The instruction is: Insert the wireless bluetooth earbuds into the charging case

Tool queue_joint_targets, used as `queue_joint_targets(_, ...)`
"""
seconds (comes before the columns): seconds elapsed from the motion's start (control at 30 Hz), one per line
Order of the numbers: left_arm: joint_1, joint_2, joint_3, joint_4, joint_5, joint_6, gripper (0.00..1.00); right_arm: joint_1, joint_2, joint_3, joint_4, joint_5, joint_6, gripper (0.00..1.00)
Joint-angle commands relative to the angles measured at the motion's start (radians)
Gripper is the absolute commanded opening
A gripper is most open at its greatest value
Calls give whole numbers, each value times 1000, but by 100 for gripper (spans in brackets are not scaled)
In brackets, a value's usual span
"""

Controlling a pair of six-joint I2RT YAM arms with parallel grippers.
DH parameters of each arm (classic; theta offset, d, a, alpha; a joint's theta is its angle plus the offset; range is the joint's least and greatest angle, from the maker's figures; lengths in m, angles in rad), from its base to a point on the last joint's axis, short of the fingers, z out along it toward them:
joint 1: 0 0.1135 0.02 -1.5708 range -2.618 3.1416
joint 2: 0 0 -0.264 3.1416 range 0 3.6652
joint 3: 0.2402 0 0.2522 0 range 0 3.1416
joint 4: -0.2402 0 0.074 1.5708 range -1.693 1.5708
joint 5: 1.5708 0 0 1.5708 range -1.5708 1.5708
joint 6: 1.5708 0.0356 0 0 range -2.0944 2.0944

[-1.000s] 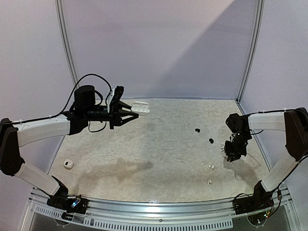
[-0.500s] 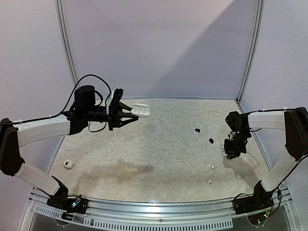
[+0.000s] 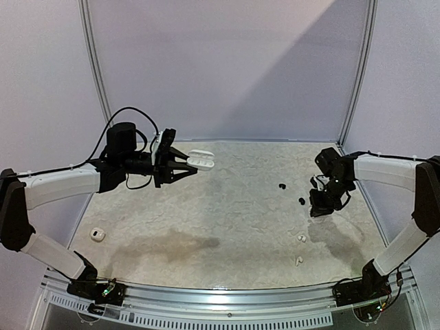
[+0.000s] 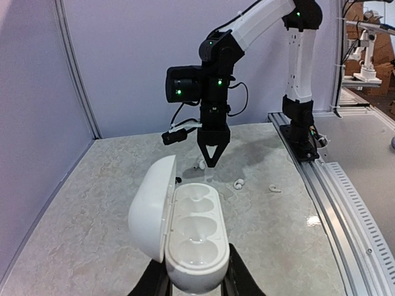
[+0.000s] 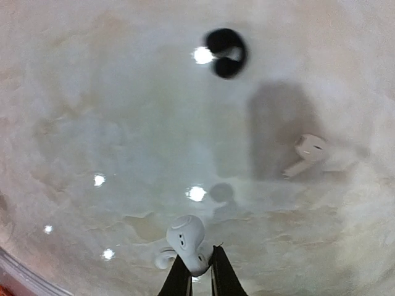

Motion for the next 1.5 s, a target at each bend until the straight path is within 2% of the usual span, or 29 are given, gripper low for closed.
queue_joint_targets(0.0, 8, 0, -7, -11, -1, 9, 0, 118, 45, 83, 99, -134, -11, 0)
queue_joint_targets(0.13, 8, -7, -13, -11, -8, 11, 0, 214, 179, 200, 94, -148, -2, 0)
queue_joint_targets(0.3, 8, -18, -25, -10, -20, 16, 0, 303, 361, 346, 12, -88, -21, 0)
queue_joint_targets(0.47, 8, -26, -33, -13, -28, 19, 0, 340, 455, 423, -21, -53, -36, 2)
queue_joint_targets(0.73, 8, -25, -33, -17, -31, 29, 0, 346, 513, 453, -49, -27, -47, 6)
queue_joint_targets(1.03, 7, -23, -27, -29, -32, 41, 0, 364, 554, 506, -76, -19, -88, 23)
queue_joint_targets(1.47, 8, -23, -27, -43, -38, 60, 0, 363, 553, 558, -99, 36, -164, 27)
